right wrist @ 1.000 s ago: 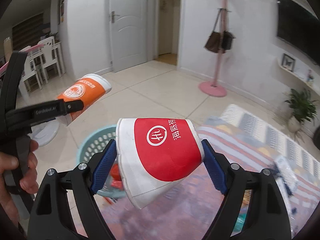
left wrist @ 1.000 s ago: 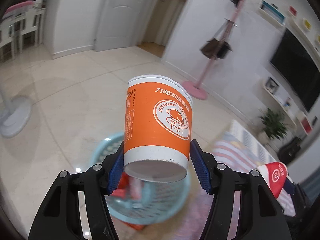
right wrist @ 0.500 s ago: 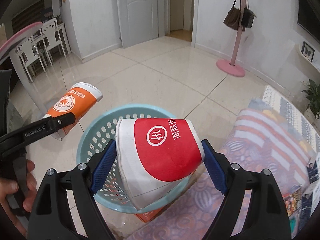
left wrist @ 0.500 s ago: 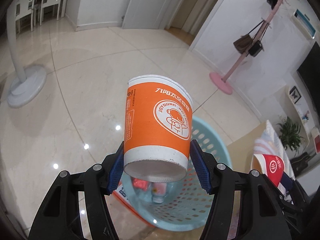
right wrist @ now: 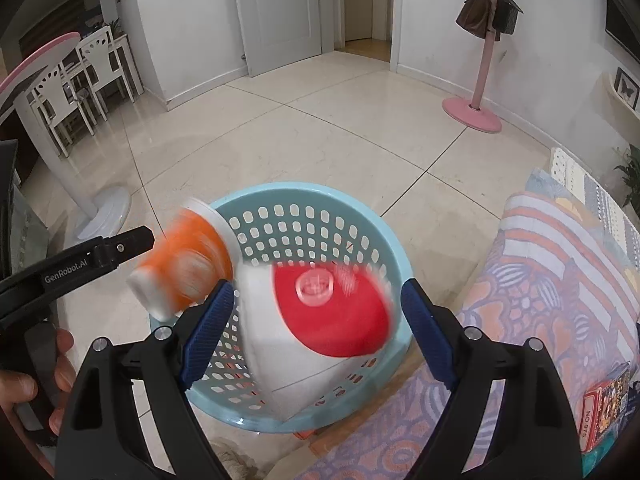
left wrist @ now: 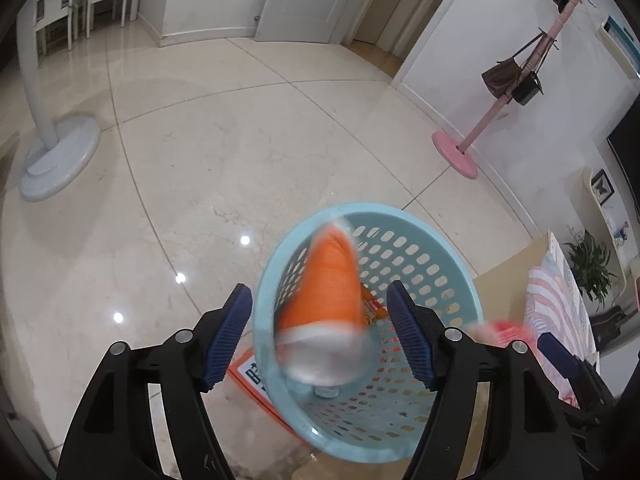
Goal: Collect trash
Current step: 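Return both grippers to the bed and reach for the card box and milk carton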
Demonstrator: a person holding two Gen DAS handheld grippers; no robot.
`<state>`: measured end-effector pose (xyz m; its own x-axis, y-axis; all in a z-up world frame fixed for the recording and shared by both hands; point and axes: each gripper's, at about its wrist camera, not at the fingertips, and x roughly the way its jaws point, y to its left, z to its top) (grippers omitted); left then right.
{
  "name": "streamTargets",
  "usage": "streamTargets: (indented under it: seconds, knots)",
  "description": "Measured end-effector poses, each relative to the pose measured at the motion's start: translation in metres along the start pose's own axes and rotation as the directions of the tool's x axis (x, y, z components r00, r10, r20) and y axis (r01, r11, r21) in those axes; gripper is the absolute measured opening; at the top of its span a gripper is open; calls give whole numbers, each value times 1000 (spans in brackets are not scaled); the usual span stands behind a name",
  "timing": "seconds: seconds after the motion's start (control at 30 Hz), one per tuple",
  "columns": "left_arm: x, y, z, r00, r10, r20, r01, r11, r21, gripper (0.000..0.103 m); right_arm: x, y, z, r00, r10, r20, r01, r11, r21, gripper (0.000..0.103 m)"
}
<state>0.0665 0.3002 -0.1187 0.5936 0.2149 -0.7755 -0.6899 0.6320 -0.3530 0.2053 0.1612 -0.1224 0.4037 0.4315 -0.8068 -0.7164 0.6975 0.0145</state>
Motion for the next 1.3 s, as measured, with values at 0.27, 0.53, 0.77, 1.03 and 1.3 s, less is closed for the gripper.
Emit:
streamTargets:
  seconds: [0.27,0.53,0.77,1.03,1.3]
  knots:
    - [-15,-5,2,999,-20,34,20,1000,2,68,-21,-4,3,999,11,33,-11,1000,15,86]
    - [-53,-35,6,988,-105,110,98,993,71,68,-69,-18,-2,996,8,93,-12,999,37,86]
    - [-103,-101,-3,955,-259,144,223,948,225,68,-141,-55,-14,981,-48,188,29,994,104,86]
    - [-131,-209,-46,907,-420,33,364,820,442,68,-232,-132,-48,937,-206,282,141,962,234,86]
    - [-125,-296,-99,880,-466,-87,419,679,602,68,-279,-209,-95,887,-367,279,273,906,325,76]
